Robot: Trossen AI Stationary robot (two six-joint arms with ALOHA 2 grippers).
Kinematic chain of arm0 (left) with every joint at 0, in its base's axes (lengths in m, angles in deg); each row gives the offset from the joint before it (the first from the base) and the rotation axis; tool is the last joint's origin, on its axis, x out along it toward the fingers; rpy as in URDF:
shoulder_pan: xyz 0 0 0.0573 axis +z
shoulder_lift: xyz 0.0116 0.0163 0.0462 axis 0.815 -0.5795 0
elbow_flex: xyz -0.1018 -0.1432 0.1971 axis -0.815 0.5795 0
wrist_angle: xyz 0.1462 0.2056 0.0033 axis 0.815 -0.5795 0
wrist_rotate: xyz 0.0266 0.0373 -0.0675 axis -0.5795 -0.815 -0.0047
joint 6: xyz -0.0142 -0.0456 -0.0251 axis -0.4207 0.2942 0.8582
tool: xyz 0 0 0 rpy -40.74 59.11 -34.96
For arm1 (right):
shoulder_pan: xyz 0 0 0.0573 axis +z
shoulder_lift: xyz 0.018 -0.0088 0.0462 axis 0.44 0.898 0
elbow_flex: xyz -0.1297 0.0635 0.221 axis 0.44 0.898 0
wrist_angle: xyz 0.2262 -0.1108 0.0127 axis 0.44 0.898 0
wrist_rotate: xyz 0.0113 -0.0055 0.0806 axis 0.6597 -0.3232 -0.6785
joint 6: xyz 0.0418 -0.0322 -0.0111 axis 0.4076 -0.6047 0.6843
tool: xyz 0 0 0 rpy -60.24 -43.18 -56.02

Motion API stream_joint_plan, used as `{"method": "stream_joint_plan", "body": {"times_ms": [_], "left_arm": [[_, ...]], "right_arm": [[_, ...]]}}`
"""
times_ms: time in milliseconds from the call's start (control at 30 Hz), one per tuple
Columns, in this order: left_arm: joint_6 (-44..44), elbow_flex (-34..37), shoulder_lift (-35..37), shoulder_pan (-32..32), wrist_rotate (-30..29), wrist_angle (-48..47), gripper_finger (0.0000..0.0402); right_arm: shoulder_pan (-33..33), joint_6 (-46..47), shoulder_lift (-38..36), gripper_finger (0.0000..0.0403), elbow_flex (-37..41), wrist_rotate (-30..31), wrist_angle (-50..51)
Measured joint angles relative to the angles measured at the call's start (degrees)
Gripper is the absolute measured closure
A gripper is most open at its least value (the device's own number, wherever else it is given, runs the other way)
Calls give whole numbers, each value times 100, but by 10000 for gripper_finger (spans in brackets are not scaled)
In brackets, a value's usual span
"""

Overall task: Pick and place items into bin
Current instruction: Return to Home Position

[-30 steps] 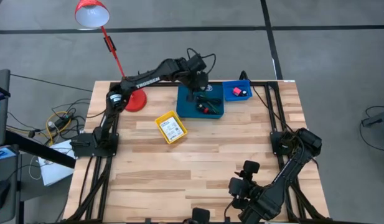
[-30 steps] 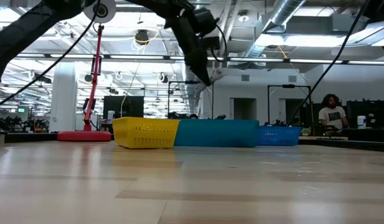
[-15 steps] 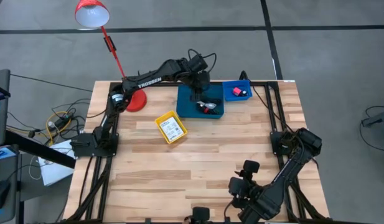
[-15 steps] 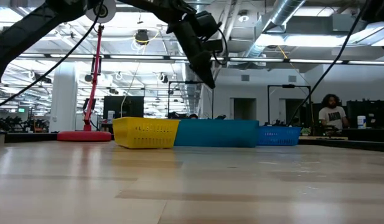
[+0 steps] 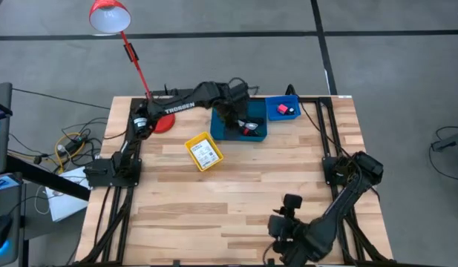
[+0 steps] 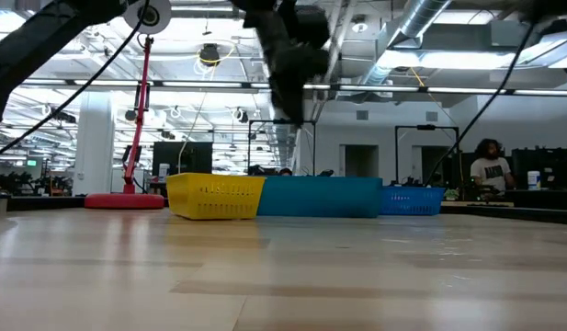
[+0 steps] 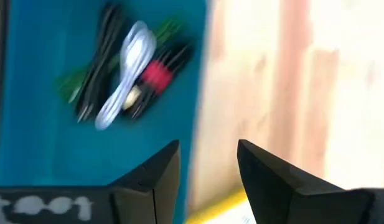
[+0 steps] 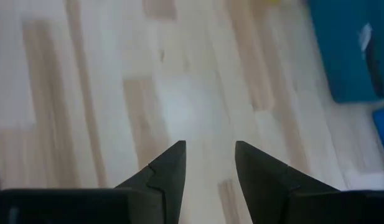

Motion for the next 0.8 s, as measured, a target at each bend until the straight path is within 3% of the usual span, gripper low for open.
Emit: {"method": "stream_joint_plan", "body": {"times_ms": [100,200,400,633,800], "left_arm": [[49,9,167,-392,372,584,253],[50,4,459,-781,651,1443,253],[55,4,1182,-1298,692,2477,253],[228,191,2412,-1548,669,2343,253],[441,1004,3709,-1841,228,2422,253]], "right_arm": [[-246,-263,-273,270,-4,33,-473],[-434,-1096,-619,268,-7,-58,-1386],[-653,-2689,-1647,266,-9,-973,-2838],[-1013,-3639,-2884,268,-9,-1996,-3023],[-1355,-4006,-3557,269,-9,-2323,-2738]]}}
